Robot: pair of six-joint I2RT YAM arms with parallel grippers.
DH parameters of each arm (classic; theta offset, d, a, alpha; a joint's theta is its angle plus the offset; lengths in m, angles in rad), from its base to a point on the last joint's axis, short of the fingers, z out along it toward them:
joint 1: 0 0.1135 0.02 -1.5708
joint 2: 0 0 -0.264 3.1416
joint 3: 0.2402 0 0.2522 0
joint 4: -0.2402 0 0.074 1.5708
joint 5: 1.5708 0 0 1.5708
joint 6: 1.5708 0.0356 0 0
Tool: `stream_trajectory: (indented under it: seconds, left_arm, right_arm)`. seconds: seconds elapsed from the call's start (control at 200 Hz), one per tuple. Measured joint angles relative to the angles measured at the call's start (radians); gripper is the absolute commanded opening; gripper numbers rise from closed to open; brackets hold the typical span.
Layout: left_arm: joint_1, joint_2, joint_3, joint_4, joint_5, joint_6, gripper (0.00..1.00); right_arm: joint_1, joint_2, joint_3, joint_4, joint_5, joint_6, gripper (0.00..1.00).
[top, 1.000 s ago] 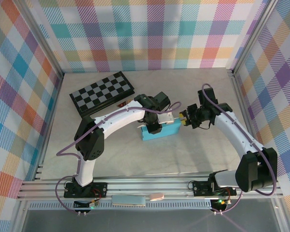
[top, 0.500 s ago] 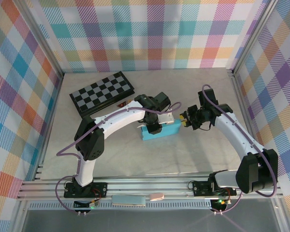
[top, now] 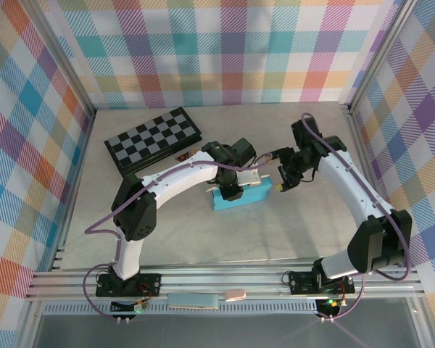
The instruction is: Fold the paper box
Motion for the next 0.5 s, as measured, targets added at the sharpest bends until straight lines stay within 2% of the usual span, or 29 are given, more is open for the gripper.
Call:
stream_trajectory:
  seconds: [0.355, 0.5]
  left_arm:
    - [-0.002, 0.0, 0.0, 0.0, -0.003, 0.0, 0.25]
    - [-0.002, 0.0, 0.0, 0.001, -0.005, 0.0, 0.25]
  right_arm:
    - [0.029, 0.261, 0.135, -0.108, -0.006, 0.112, 0.78]
    - [0.037, 0.315, 0.172, -0.104, -0.007, 0.121, 0.7]
